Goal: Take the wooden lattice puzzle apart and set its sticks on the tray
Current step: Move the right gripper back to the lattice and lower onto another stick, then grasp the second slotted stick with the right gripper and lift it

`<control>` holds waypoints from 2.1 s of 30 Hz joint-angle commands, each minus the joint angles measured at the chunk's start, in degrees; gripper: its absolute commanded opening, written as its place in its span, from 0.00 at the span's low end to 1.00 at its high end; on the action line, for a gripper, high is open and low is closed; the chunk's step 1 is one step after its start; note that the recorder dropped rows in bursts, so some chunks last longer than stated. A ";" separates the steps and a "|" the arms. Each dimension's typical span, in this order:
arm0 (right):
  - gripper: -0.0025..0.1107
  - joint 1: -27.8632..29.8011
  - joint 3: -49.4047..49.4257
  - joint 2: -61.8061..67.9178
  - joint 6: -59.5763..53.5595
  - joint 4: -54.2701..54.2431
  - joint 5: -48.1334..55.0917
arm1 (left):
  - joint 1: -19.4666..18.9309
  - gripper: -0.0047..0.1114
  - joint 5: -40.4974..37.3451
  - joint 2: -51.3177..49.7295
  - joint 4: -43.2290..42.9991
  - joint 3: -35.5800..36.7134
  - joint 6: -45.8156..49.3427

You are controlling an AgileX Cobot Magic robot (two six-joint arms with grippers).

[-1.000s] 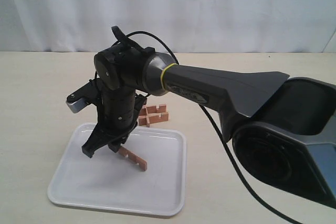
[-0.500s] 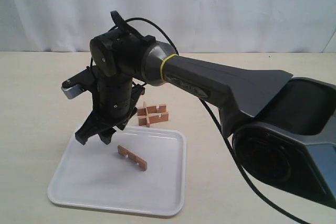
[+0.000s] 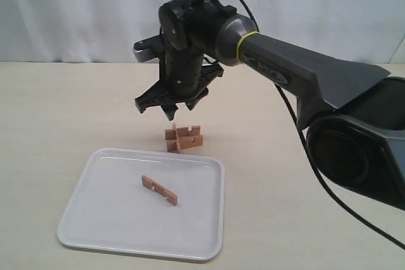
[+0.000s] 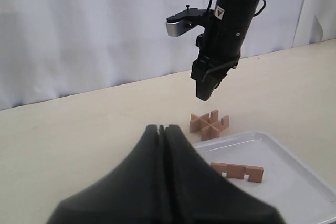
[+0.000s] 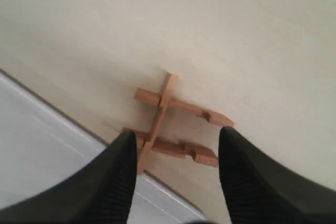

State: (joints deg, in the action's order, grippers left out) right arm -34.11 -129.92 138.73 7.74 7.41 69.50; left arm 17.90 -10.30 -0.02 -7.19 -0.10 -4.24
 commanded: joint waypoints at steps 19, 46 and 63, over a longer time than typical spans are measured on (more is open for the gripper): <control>0.43 1.41 -0.33 7.83 2.56 1.11 -14.43 | 0.16 0.04 0.39 0.02 0.41 0.03 -0.30; 0.06 1.41 -0.33 7.94 2.56 0.76 -13.61 | 0.16 0.04 0.39 0.02 0.41 0.03 -0.30; 0.06 1.29 -7.74 7.59 2.08 0.76 -3.29 | 0.16 0.04 0.39 0.02 0.30 0.03 -0.30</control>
State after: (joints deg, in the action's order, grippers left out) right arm -32.84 -135.66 146.77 10.00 8.16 63.84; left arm 17.90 -10.30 -0.02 -7.19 -0.10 -4.24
